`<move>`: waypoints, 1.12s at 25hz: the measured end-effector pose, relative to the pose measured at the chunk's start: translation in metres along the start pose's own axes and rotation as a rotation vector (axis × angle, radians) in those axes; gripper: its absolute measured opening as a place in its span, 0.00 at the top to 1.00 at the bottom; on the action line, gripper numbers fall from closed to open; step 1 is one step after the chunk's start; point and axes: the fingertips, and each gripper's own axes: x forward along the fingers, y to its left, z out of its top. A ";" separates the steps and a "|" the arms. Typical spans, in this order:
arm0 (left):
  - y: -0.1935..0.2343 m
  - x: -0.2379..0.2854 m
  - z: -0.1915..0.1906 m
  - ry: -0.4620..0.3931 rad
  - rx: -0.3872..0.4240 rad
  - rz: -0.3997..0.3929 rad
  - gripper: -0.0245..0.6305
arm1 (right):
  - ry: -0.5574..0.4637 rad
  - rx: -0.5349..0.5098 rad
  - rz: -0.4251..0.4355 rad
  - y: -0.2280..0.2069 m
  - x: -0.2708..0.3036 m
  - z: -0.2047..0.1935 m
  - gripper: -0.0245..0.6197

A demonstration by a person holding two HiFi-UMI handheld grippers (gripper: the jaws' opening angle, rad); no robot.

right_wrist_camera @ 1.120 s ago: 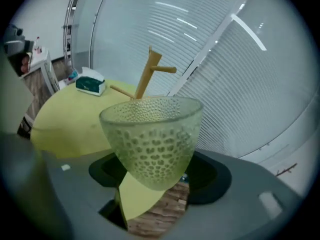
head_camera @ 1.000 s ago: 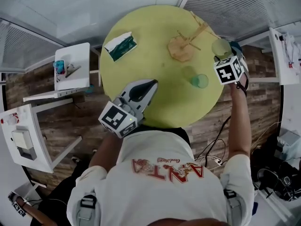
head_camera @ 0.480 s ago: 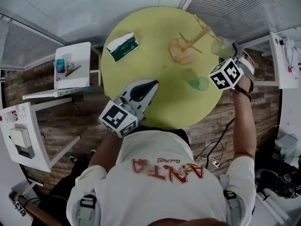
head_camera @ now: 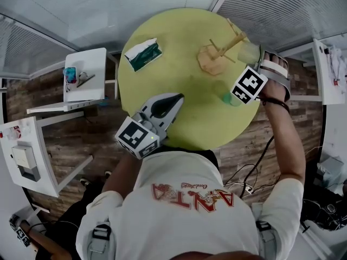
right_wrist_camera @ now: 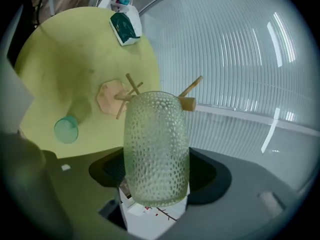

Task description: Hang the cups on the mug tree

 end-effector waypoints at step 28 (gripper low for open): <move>-0.029 0.020 0.028 0.005 0.076 -0.059 0.95 | -0.626 0.794 -0.019 -0.009 -0.124 -0.018 0.79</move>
